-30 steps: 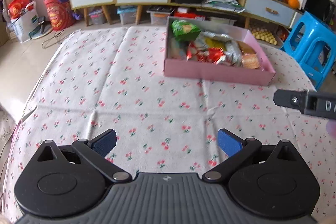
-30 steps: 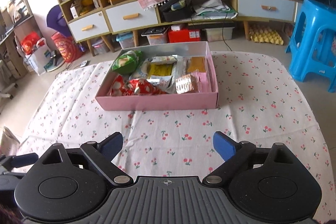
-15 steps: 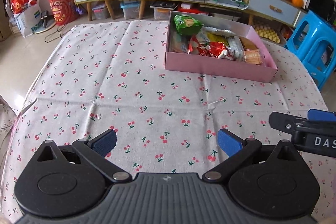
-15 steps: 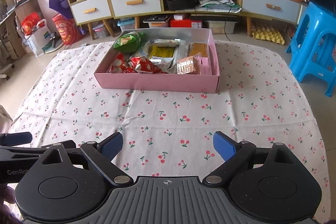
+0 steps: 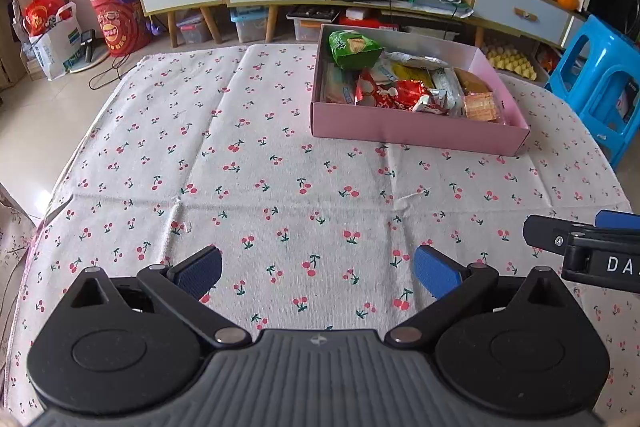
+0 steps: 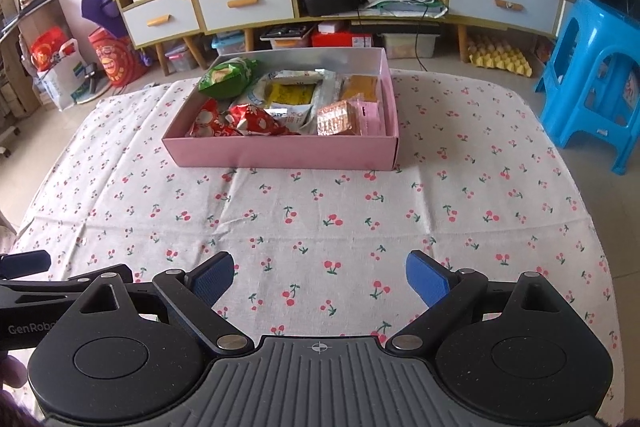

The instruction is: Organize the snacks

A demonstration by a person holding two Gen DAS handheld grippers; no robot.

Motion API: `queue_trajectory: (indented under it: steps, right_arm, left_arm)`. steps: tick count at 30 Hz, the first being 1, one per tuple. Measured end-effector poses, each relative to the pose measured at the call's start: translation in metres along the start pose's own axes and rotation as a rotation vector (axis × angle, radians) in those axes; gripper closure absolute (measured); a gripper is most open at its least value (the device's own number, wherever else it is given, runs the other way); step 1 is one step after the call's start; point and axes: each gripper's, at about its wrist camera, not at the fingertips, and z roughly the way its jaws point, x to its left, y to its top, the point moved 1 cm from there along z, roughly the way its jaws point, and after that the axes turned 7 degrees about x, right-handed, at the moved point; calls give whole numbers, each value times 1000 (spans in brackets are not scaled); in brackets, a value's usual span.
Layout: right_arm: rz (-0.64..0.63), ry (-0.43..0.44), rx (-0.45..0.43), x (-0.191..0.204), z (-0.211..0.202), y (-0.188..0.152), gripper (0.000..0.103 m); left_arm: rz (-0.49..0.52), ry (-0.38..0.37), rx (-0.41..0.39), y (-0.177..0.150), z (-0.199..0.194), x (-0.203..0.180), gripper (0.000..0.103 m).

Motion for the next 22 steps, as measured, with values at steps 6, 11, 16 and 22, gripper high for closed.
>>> queue_trajectory:
  steps: [6, 11, 16, 22]
  right_arm:
    - [2, 0, 3, -1, 1, 0, 8]
    - [4, 1, 4, -2, 1, 0, 8]
    - [6, 3, 8, -3, 1, 1, 8]
    - [9, 1, 11, -5, 2, 1, 8]
  left_arm:
    - [6, 0, -2, -1, -1, -3, 0]
    - [6, 0, -3, 0, -1, -3, 0]
    - [8, -4, -1, 0, -1, -6, 0]
    - [12, -3, 7, 1, 0, -9, 0]
